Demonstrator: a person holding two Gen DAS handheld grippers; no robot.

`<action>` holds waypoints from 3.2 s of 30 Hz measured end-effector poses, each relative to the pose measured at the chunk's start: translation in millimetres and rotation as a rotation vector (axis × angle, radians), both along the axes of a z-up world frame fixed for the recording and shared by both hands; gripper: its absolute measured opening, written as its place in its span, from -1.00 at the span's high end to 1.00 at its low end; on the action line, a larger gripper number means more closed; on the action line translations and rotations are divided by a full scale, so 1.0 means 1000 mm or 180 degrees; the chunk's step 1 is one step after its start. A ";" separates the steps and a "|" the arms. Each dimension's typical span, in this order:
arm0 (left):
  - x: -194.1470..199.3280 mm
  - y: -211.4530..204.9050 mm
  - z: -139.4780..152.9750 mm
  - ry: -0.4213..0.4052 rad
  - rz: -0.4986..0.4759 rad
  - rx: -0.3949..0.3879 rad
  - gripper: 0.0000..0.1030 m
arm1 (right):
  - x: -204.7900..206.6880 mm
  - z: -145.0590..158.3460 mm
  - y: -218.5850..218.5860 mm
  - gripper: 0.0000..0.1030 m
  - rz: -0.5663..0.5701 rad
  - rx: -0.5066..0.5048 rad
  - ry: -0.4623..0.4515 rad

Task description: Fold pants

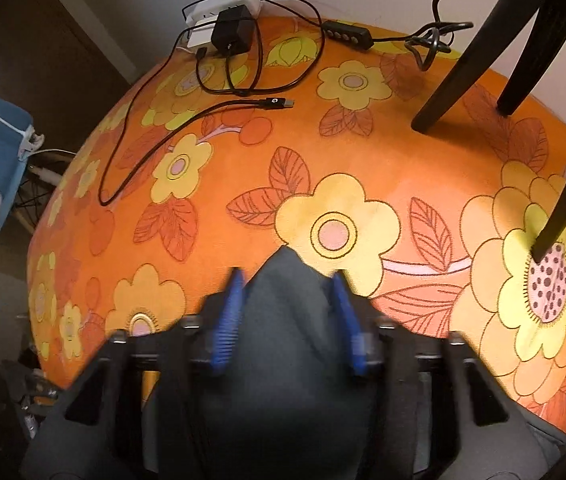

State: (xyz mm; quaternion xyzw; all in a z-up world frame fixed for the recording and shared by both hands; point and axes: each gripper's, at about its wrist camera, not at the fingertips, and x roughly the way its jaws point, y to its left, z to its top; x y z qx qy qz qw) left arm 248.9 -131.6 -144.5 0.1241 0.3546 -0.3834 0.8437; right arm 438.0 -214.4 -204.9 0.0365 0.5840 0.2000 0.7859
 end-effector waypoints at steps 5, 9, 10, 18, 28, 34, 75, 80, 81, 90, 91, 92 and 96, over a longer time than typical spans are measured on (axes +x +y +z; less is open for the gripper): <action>-0.011 0.014 0.011 0.0044 0.0065 -0.0139 1.00 | 0.000 0.000 0.001 0.78 -0.0072 -0.0135 -0.0066; -0.018 0.015 0.009 0.0047 0.0015 -0.0040 1.00 | 0.000 0.001 0.002 0.80 -0.0075 -0.0156 -0.0061; -0.019 0.014 0.008 0.0055 0.0018 -0.0034 1.00 | 0.000 0.001 0.003 0.80 -0.0072 -0.0166 -0.0063; -0.051 0.012 0.002 0.0208 -0.0094 0.0003 1.00 | 0.000 0.002 0.004 0.84 -0.0132 -0.0210 -0.0066; -0.051 0.021 0.009 0.0120 0.0076 0.0091 0.99 | -0.007 0.019 -0.004 0.62 -0.0145 -0.0062 -0.0036; -0.014 0.031 0.008 0.0692 0.0370 -0.0346 0.08 | -0.065 0.079 -0.035 0.24 -0.0169 0.0119 -0.0321; -0.004 0.034 0.027 0.0849 0.0898 -0.0172 0.28 | -0.296 0.097 -0.316 0.21 -0.2151 -0.0151 -0.0524; -0.015 0.022 0.038 0.0625 0.0748 -0.0074 0.28 | -0.295 0.086 -0.350 0.21 -0.2307 0.0343 -0.0345; -0.016 0.020 0.037 0.0610 0.0727 -0.0041 0.28 | -0.294 0.082 -0.348 0.21 -0.2260 0.0411 -0.0305; -0.013 0.016 0.020 0.0720 0.0760 -0.0021 0.28 | -0.271 0.040 -0.300 -0.18 -0.1855 -0.0253 -0.0022; -0.013 0.017 0.019 0.0726 0.0774 -0.0023 0.28 | -0.269 0.037 -0.298 -0.18 -0.1845 -0.0283 -0.0021; -0.012 0.019 0.018 0.0740 0.0791 -0.0035 0.28 | -0.267 0.035 -0.295 -0.18 -0.1828 -0.0324 -0.0011; -0.009 0.021 0.015 0.0757 0.0834 -0.0038 0.28 | -0.261 0.035 -0.281 0.52 -0.1729 -0.0485 -0.0022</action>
